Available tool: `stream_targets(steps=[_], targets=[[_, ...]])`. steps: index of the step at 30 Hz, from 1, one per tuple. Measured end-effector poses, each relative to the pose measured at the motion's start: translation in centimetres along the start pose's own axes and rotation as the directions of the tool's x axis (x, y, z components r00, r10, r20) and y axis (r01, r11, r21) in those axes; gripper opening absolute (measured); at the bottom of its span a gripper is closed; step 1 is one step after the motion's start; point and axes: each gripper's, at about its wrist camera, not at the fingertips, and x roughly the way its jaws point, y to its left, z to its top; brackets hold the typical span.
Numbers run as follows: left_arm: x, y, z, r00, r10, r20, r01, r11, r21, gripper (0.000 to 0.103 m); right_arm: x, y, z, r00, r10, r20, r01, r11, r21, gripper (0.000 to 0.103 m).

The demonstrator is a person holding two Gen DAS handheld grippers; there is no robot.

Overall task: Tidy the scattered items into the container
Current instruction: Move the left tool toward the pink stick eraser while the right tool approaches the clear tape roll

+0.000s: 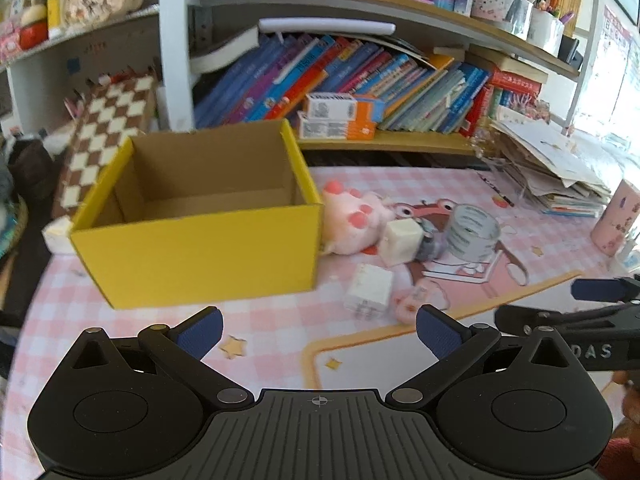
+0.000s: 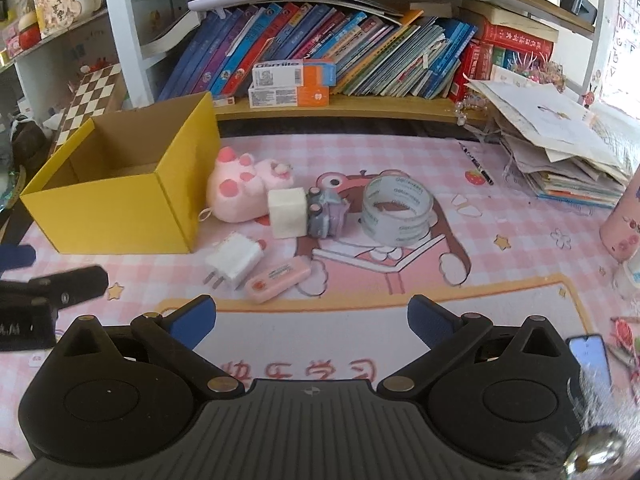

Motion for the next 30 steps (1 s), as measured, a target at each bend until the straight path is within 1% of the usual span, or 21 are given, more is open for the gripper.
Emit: stream_targets(steps=[4, 8, 10, 11, 12, 13, 15, 17, 21, 25, 27, 30], targets=[[0.8, -1.3, 0.0, 1.0, -0.01, -0.027, 0.009, 1.0, -0.024, 0.103, 0.7, -1.4, 0.3, 1.0, 0.024, -0.004, -0.024, 0.999, -0.021, 0.103], [0.9, -2.6, -0.4, 1.0, 0.006, -0.022, -0.007, 0.999, -0.032, 0.102, 1.7, -2.9, 0.5, 0.998, 0.059, -0.027, -0.059, 0.998, -0.025, 0.1], [1.0, -3.3, -0.4, 1.0, 0.017, -0.021, -0.017, 0.999, -0.029, 0.102, 2.3, -3.7, 0.7, 0.996, 0.079, -0.041, -0.079, 0.997, -0.018, 0.094], [1.0, -3.7, -0.5, 1.0, 0.021, -0.021, -0.022, 0.999, -0.027, 0.102, 2.6, -4.1, 0.7, 0.995, 0.088, -0.05, -0.089, 0.996, -0.015, 0.089], [1.1, -4.1, -0.5, 0.999, 0.026, -0.022, -0.026, 0.999, -0.025, 0.102, 2.9, -4.5, 0.8, 0.994, 0.097, -0.059, -0.098, 0.995, -0.012, 0.086], [1.2, -4.3, -0.4, 0.999, 0.029, -0.023, -0.03, 0.999, -0.025, 0.102, 3.1, -4.8, 0.8, 0.992, 0.107, -0.066, -0.108, 0.994, -0.009, 0.085], [1.4, -4.9, -0.4, 0.999, 0.038, -0.029, -0.039, 0.999, -0.024, 0.102, 3.5, -5.4, 0.8, 0.99, 0.123, -0.071, -0.124, 0.992, -0.005, 0.077], [1.7, -5.4, -0.3, 0.998, 0.049, -0.042, -0.05, 0.998, -0.027, 0.103, 3.7, -5.9, 0.9, 0.989, 0.131, -0.073, -0.132, 0.991, -0.005, 0.073], [2.5, -6.2, -0.3, 0.995, 0.069, -0.069, -0.072, 0.997, -0.033, 0.103, 4.0, -6.7, 0.9, 0.988, 0.132, -0.077, -0.133, 0.991, -0.013, 0.073], [2.9, -6.5, -0.4, 0.995, 0.055, -0.081, -0.058, 0.998, -0.036, 0.103, 4.2, -7.5, 1.1, 0.991, 0.119, -0.069, -0.12, 0.993, -0.015, 0.075], [2.9, -6.7, -0.5, 0.996, 0.047, -0.072, -0.05, 0.998, -0.029, 0.103, 4.2, -7.9, 1.3, 0.992, 0.105, -0.062, -0.106, 0.994, -0.014, 0.083], [3.2, -6.9, -0.4, 0.996, 0.053, -0.076, -0.054, 0.998, -0.022, 0.103, 4.3, -8.6, 1.5, 0.994, 0.102, -0.043, -0.102, 0.995, 0.002, 0.087]])
